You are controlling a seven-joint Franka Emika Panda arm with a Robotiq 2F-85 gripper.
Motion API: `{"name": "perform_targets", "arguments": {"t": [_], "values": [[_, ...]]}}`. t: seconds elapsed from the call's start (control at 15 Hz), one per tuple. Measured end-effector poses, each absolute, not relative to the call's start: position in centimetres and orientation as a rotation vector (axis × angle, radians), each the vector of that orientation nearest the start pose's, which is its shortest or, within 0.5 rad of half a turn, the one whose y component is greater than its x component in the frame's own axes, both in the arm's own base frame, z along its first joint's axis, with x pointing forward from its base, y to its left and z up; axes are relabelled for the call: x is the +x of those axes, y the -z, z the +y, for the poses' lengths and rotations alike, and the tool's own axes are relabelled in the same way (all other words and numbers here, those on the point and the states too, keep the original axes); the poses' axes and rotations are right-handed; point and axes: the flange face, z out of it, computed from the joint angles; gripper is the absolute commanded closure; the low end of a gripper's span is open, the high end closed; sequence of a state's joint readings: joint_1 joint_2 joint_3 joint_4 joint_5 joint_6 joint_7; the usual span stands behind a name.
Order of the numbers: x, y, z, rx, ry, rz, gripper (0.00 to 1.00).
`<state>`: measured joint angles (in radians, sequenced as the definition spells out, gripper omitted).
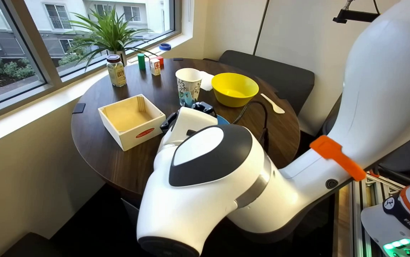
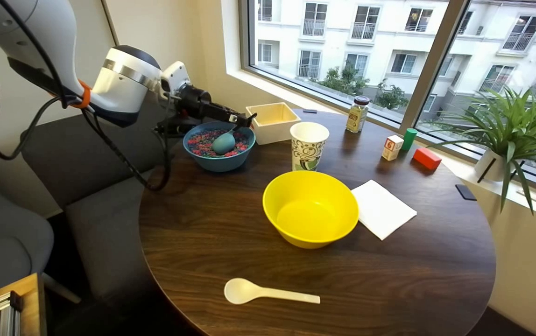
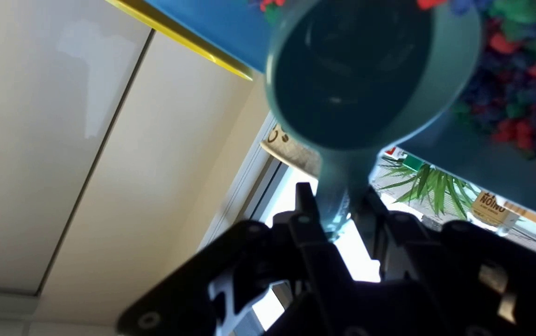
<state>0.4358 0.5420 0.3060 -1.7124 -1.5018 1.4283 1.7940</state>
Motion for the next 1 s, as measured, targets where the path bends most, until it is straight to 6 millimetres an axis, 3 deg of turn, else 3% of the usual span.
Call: {"name": "perform_targets", "arguments": {"t": [1.0], "values": [[57.5,-34.9,31.7,2.009,-1.326,-0.657,0.94]]}}
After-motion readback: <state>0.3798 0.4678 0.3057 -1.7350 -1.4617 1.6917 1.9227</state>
